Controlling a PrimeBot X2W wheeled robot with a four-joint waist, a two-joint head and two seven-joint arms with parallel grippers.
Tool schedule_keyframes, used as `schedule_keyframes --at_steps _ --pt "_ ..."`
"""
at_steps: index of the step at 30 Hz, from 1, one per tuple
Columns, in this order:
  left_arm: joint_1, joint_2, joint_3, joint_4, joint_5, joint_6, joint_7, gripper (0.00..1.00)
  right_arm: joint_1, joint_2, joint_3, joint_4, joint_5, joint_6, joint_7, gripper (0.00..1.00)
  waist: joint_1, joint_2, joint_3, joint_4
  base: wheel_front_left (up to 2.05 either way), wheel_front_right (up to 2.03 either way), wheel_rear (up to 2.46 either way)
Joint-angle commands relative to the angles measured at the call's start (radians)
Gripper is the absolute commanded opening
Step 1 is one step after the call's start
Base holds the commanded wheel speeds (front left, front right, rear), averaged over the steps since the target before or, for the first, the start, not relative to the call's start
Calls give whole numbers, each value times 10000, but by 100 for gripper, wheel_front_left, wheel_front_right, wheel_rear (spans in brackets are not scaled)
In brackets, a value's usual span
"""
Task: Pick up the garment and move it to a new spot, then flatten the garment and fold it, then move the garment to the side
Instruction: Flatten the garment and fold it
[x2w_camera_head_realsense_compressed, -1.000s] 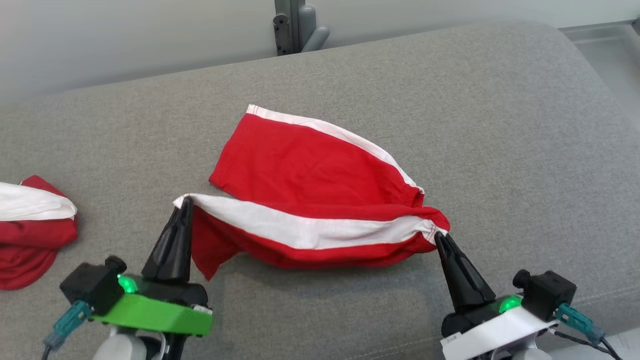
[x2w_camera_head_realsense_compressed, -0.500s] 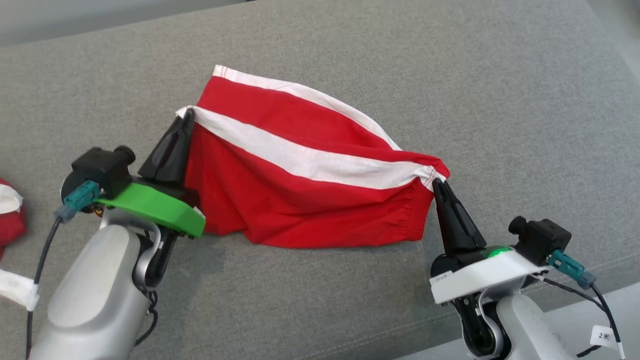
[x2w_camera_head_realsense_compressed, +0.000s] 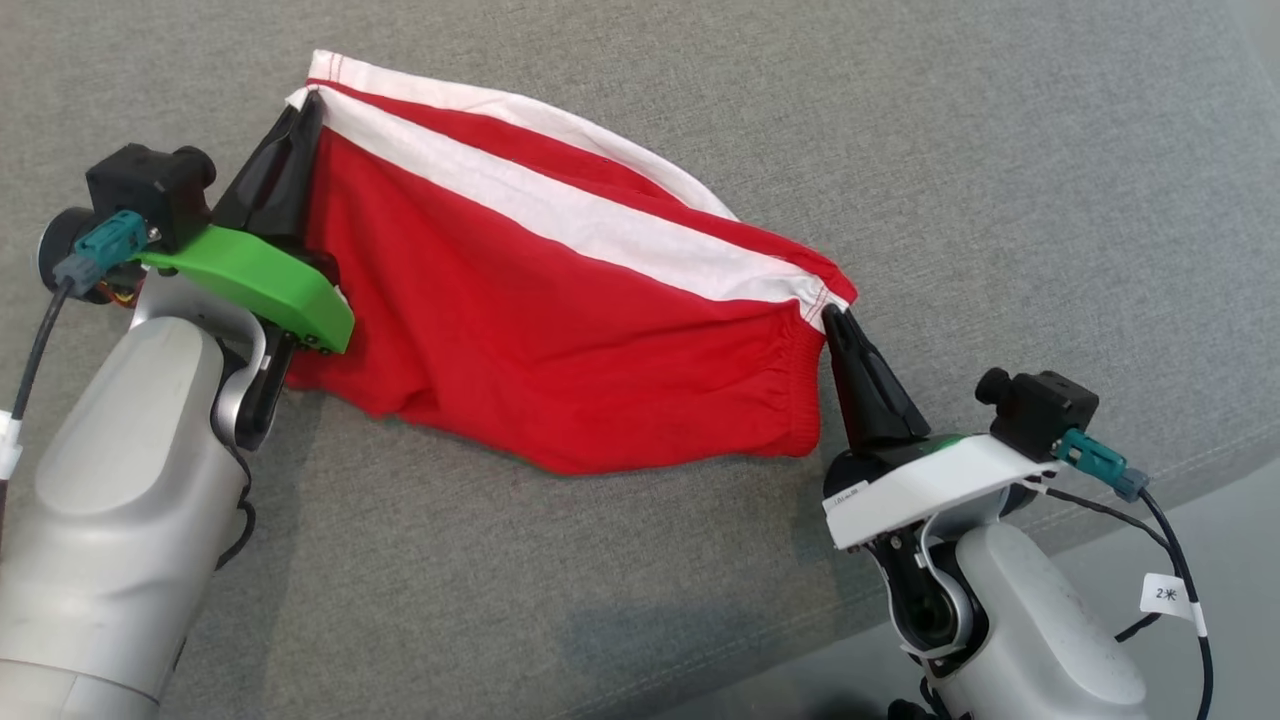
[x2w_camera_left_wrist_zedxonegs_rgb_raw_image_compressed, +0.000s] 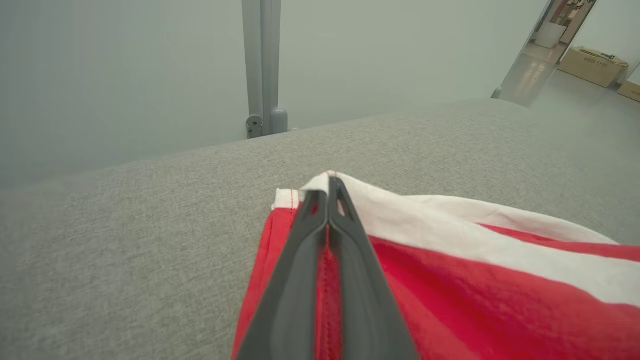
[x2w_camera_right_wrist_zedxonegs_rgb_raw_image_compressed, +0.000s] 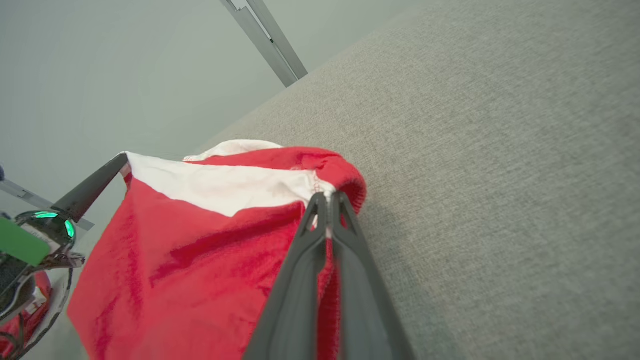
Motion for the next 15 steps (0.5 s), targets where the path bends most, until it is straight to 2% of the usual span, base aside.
schedule_keyframes --at_steps 1,15 --pt "-266 46 -8 140 69 -20 -5 0 -176 -3 78 91 58 -7 -32 0 -1 117 275 -216 0 0 0" --pt "-1613 114 -862 1649 76 -21 -5 0 -956 -2 632 602 409 -7 -31 0 -1 117 627 -290 0 0 0"
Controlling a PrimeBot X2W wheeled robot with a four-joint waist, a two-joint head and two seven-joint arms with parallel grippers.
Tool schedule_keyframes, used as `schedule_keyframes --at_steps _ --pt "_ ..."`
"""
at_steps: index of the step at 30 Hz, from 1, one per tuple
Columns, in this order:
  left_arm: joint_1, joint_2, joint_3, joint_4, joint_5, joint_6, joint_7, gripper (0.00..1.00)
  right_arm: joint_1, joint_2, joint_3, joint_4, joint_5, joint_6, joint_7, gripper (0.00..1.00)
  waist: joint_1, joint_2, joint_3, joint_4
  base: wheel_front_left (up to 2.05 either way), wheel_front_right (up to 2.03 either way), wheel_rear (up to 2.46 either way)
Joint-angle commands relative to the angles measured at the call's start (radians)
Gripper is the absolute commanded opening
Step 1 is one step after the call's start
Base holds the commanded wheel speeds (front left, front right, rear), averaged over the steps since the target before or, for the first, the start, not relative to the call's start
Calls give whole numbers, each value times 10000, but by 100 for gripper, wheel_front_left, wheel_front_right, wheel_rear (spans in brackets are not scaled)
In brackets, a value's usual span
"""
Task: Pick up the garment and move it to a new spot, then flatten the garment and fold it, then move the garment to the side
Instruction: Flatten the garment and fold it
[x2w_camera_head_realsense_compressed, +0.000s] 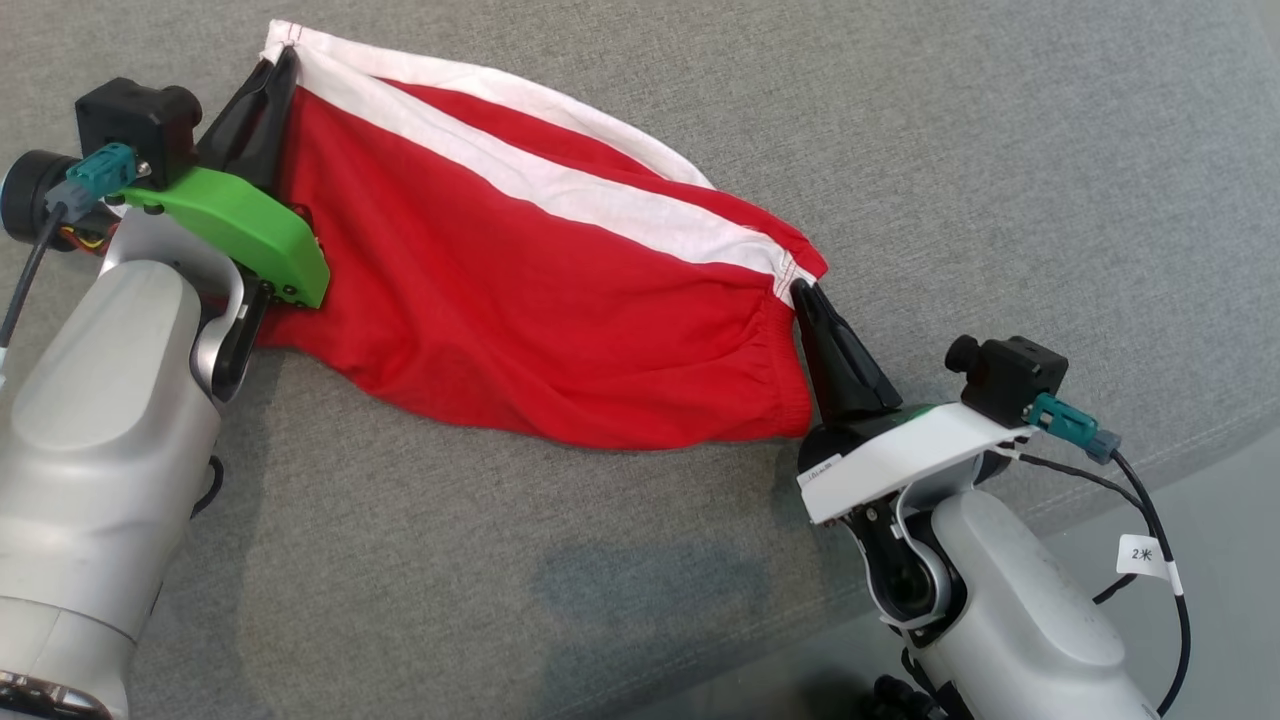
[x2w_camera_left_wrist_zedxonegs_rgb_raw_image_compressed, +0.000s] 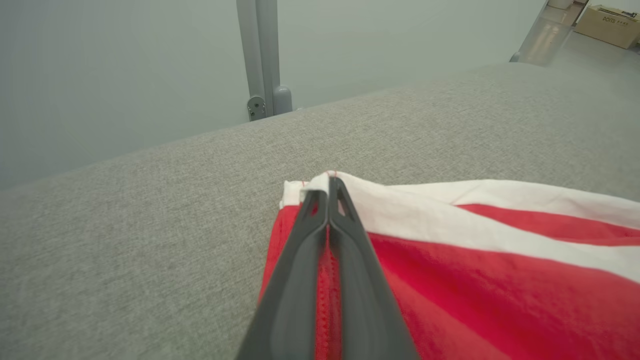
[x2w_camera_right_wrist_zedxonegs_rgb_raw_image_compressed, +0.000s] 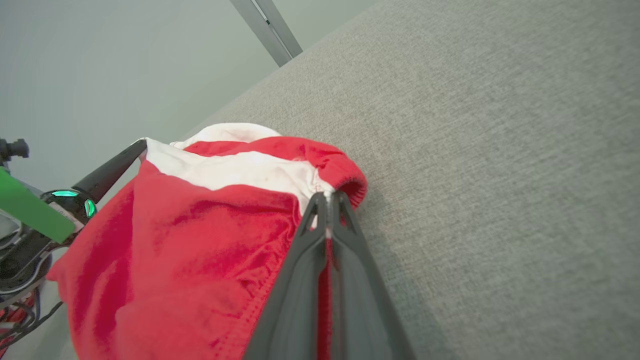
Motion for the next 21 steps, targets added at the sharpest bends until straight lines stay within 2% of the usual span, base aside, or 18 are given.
schedule_keyframes --at_steps 1,13,14,15,16,17,18,21 --pt "-253 50 -88 134 -10 -21 -6 0 -149 -4 63 54 108 -7 -31 0 -1 117 24 -26 0 0 0" --pt "-995 -91 -708 1103 -299 -21 -5 0 -370 -5 222 42 164 -7 -32 0 -1 117 85 -199 0 0 0" --pt "-1026 -112 -712 1230 -317 -21 -5 12 -368 -3 226 32 146 -7 -31 14 -1 117 78 -197 0 0 0" --pt "-1077 -125 -706 1370 -304 -21 -5 37 -356 -5 228 25 124 -7 -31 38 -1 117 64 -194 0 0 0" --pt "-1165 -129 -666 1468 -258 -21 -5 58 -340 -5 232 15 105 -7 -32 54 -1 117 49 -189 0 0 0" --pt "-1222 -151 -596 1600 -214 -19 -4 93 -330 -3 242 -1 49 -7 -32 85 -1 117 30 -182 0 0 0" --pt "-1224 -219 -592 1712 -180 -19 -4 100 -312 -3 242 -7 -1 -7 -32 100 -1 117 6 -174 0 0 0" --pt "-1258 -371 -604 1912 -160 -19 -4 100 -238 -5 192 -44 -123 -7 -31 100 -1 117 -98 -122 0 0 0"
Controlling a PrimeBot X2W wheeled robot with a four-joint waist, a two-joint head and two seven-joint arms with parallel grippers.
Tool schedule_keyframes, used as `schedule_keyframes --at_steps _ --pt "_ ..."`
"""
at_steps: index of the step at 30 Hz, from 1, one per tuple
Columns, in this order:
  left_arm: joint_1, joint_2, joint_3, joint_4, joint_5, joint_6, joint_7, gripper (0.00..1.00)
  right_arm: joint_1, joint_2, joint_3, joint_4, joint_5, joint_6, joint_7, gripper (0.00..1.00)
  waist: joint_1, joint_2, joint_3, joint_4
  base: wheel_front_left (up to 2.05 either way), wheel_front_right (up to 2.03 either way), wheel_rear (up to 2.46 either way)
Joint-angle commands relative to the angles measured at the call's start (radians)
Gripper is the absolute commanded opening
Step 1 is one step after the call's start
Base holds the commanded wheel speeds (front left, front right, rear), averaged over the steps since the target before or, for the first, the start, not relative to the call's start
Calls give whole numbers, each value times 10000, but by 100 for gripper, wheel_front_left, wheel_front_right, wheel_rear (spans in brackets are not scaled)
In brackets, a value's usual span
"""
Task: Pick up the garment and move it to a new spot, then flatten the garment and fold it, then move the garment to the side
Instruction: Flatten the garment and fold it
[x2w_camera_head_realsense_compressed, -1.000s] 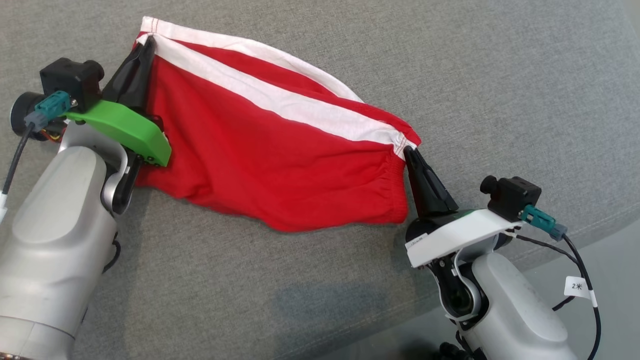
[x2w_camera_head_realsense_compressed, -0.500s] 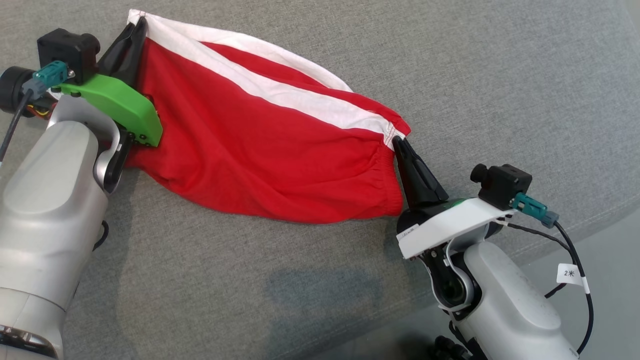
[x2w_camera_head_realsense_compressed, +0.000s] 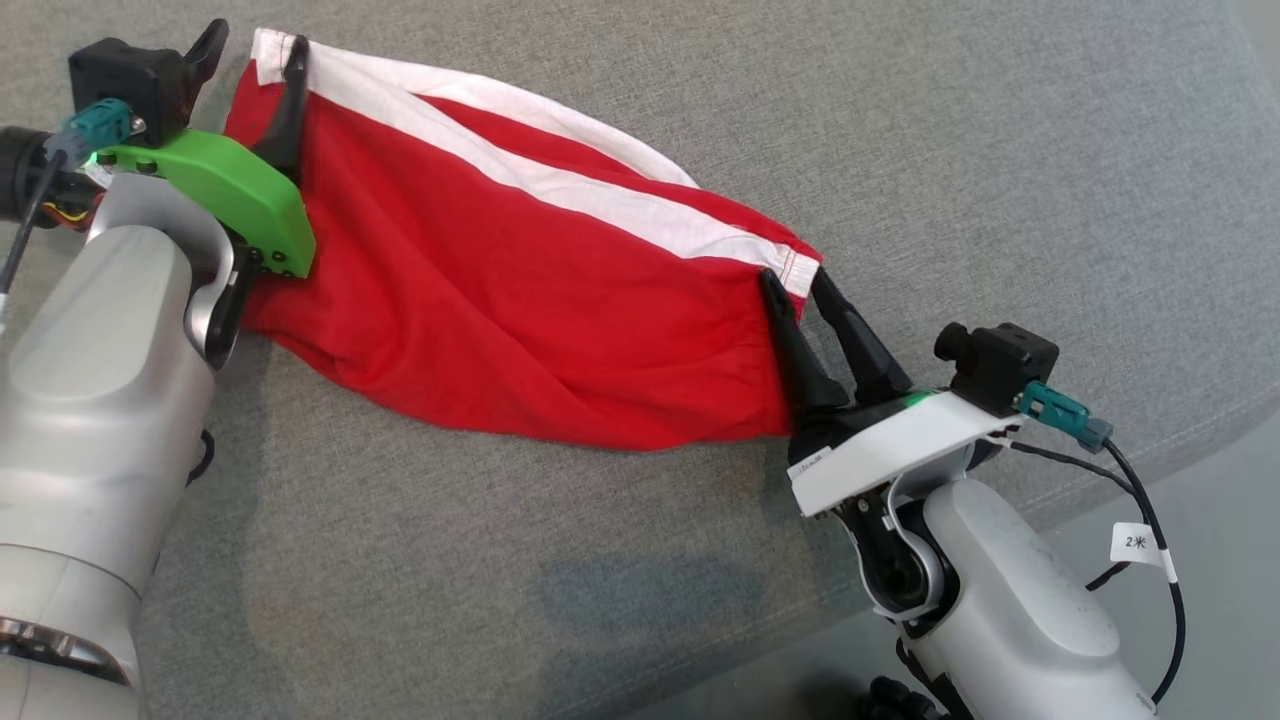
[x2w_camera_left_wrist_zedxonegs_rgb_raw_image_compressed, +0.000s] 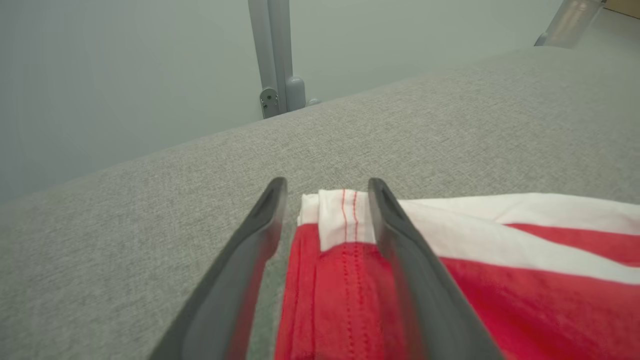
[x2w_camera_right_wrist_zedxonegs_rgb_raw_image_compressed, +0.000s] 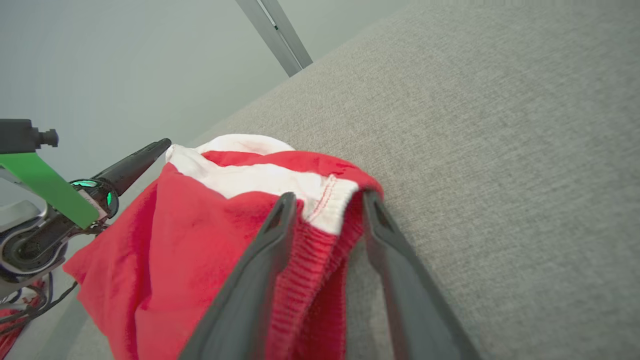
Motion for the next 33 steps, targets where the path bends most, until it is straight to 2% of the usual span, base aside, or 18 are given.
schedule_keyframes --at_steps 1,10,21,28,33 --pt "-135 -84 4 71 36 -17 -4 100 64 -8 -38 -64 -98 -7 -31 100 -1 117 -94 60 0 0 0" --pt "135 -121 -115 -15 107 -7 -4 100 542 -11 -715 -510 -872 -7 -29 100 -1 117 -533 367 0 0 0" --pt "1706 224 852 -803 -432 -7 -4 100 1780 -9 -2335 -1687 -1995 -7 -31 100 -1 117 -1475 910 0 0 0" --pt "3094 -14 303 -744 -1049 -7 318 100 2452 -12 -2806 -2073 -2434 -7 -31 100 -1 117 -2075 962 0 0 0" --pt "3394 16 56 -474 -1374 -7 666 100 2746 -12 -2884 -2238 -2496 -7 -31 100 -1 117 -2220 734 0 0 0"
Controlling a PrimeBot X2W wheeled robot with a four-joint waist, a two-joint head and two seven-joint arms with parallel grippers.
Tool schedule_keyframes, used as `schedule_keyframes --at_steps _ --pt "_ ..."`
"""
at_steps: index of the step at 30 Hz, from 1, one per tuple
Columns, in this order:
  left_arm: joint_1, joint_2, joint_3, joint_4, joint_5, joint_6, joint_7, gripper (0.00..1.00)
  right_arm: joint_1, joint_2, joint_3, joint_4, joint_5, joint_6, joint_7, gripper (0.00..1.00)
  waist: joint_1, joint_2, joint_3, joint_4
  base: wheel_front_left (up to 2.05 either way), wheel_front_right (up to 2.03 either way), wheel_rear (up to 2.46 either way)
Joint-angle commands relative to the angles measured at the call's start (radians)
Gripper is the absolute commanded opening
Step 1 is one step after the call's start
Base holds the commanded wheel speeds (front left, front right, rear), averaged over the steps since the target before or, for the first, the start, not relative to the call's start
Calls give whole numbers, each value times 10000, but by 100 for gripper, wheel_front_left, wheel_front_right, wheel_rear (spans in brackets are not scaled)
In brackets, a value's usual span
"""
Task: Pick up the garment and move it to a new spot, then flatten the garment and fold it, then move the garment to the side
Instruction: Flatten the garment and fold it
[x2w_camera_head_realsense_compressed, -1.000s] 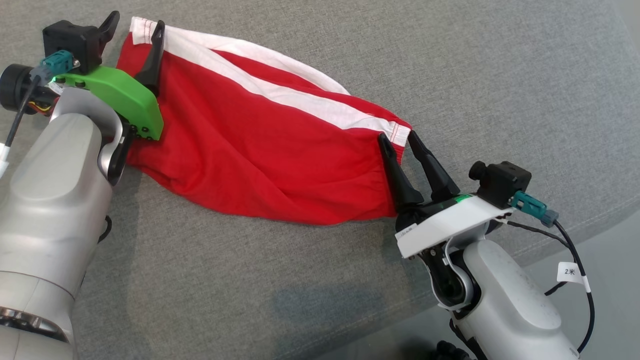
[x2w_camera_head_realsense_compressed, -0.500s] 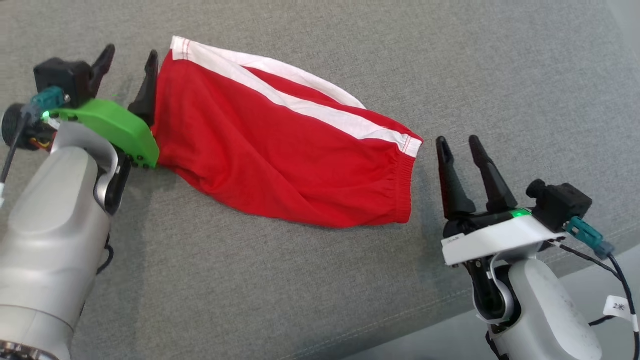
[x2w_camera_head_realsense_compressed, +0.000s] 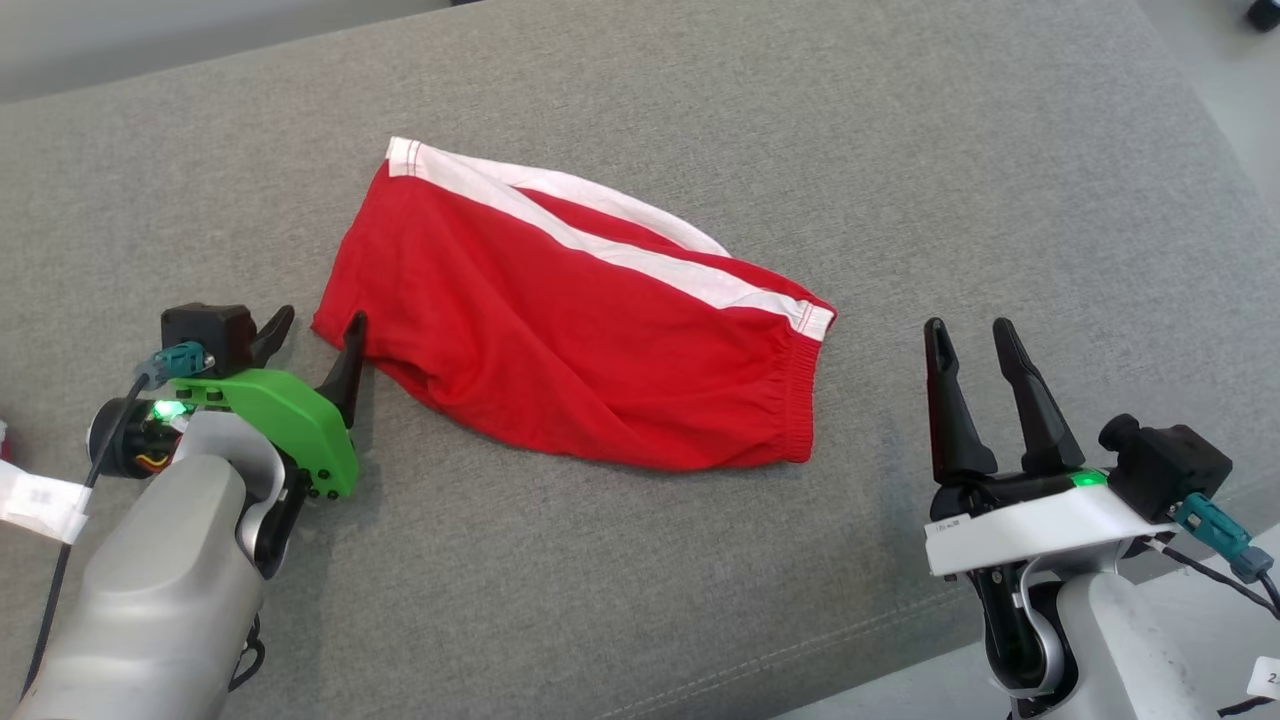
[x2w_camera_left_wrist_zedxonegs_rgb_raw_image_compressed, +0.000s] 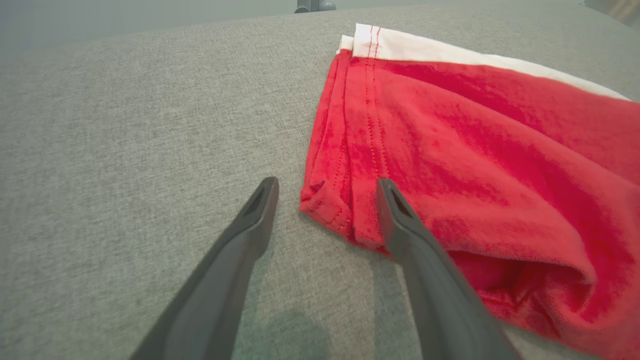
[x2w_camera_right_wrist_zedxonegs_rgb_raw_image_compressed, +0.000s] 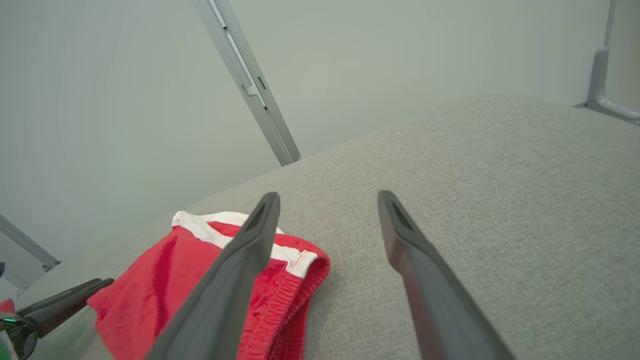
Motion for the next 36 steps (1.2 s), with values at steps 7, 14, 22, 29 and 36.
schedule_keyframes --at_steps 7,14,22,29,36 --pt "-264 142 -57 666 -360 7 450 100 236 -18 132 -208 70 -7 -31 100 0 117 -2 -516 0 0 0" --pt "-400 205 -442 1040 -645 7 1751 62 260 -18 216 -196 131 -7 -32 100 0 117 -45 -737 0 0 0" --pt "-416 197 -595 1073 -982 10 2132 0 276 -18 140 -253 187 -7 -32 100 0 117 -146 -760 0 0 0" --pt "-49 128 -385 1052 -1242 74 1479 0 431 -20 -143 -320 63 -7 -32 100 0 117 -455 -318 0 0 0" --pt "824 -70 -231 533 -1429 347 549 0 647 -18 -342 -171 -169 -7 -31 100 0 117 -1017 442 0 0 0"
